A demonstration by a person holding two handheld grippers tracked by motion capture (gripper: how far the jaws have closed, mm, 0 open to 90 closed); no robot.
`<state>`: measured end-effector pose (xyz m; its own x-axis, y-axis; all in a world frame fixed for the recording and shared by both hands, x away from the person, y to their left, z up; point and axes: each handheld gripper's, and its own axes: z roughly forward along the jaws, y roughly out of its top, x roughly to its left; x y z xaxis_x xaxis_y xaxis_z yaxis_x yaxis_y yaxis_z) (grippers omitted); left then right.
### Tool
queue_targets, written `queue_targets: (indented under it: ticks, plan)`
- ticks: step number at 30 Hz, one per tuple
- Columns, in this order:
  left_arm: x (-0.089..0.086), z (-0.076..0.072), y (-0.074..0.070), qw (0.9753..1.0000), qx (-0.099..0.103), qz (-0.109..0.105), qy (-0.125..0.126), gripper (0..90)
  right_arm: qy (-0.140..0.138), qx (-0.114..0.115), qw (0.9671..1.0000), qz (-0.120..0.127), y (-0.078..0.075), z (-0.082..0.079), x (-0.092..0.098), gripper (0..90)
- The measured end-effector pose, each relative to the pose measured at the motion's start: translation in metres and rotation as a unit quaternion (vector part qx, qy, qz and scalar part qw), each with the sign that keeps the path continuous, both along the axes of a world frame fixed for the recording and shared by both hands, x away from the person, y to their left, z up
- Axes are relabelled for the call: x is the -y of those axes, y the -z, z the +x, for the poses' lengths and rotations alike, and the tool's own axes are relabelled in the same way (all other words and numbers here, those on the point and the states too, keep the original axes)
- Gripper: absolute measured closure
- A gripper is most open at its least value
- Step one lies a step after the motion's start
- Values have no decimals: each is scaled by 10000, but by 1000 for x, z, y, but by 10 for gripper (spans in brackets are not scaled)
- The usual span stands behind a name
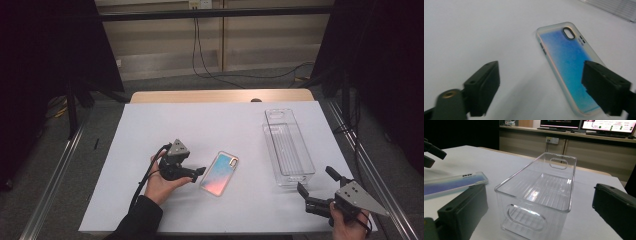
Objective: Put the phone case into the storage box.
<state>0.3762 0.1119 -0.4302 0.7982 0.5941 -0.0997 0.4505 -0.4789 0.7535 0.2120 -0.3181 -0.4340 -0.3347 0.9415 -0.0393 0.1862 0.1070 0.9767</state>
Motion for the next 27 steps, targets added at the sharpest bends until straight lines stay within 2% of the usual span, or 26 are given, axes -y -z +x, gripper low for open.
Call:
queue_targets:
  ticks: [2, 4, 7, 10, 11, 15, 18, 21, 24, 27]
  plan:
    - [2, 0, 1, 9999, -82, -57, 10, 96, -4, 0, 10000, 2, 0, 0, 0, 0]
    - [4, -1, 1, 10000, 45, -24, 36, 91, -8, 3, 10000, -14, 0, 0, 0, 0]
    - [7, -3, 0, 9999, 132, -49, 74, 61, -4, 1, 10000, 3, 0, 0, 0, 0]
    - [11, -4, -1, 9998, 55, -145, 128, 61, -13, 4, 10000, -15, 0, 0, 0, 0]
    - [13, -5, 0, 9997, 14, -176, 139, 56, -11, 1, 10000, -10, 0, 0, 0, 0]
    - [21, -5, 1, 9997, -136, -47, 212, 50, -18, 3, 10000, -14, 0, 0, 0, 0]
    - [27, -4, 2, 9981, -531, -144, 265, 52, -29, -2, 10000, -12, 0, 0, 0, 0]
    - [32, -3, 2, 9981, -544, 30, 287, 60, -27, 2, 10000, 0, 0, 1, -1, 0]
    - [39, -1, 2, 9972, -681, 108, 299, 60, -29, 6, 10000, -1, 0, 0, -1, 0]
    - [47, -1, 3, 9960, -737, 333, 380, 61, -26, 2, 10000, -3, 0, 1, -1, 0]
